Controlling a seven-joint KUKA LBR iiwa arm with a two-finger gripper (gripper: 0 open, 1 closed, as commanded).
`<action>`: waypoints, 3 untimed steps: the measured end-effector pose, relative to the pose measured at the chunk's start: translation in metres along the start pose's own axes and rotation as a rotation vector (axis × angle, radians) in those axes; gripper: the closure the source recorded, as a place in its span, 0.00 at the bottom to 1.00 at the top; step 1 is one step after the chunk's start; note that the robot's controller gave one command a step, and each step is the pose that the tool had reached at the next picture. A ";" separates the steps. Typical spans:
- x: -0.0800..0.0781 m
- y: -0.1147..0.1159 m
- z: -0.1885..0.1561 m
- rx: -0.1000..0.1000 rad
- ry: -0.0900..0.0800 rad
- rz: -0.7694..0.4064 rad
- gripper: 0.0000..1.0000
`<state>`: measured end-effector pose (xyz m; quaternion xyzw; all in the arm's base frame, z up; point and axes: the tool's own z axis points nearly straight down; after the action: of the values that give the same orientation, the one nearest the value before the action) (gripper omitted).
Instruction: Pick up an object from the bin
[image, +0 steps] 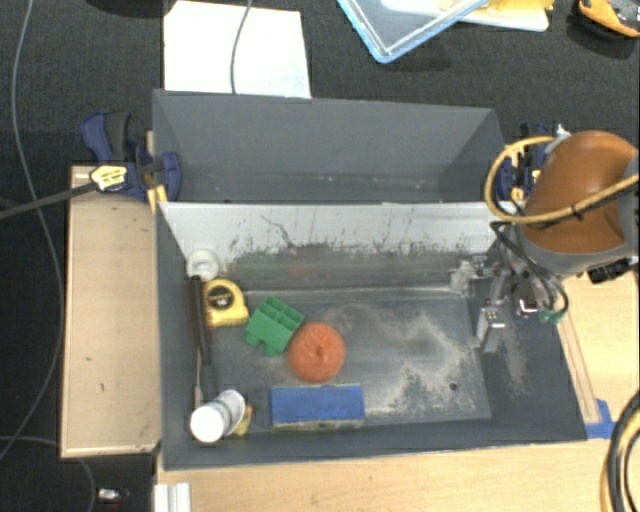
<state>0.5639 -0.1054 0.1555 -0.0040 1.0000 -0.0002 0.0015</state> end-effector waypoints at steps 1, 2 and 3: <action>0.051 0.047 0.020 0.000 -0.004 0.007 0.00; 0.073 0.062 0.051 0.001 -0.011 0.016 0.00; 0.062 0.118 0.068 0.001 -0.009 0.059 0.00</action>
Offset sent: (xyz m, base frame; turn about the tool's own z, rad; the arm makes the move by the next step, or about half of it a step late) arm -0.0750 0.0587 -0.0522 0.0175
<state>0.5016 0.0117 0.0875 0.0257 0.9997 -0.0004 0.0062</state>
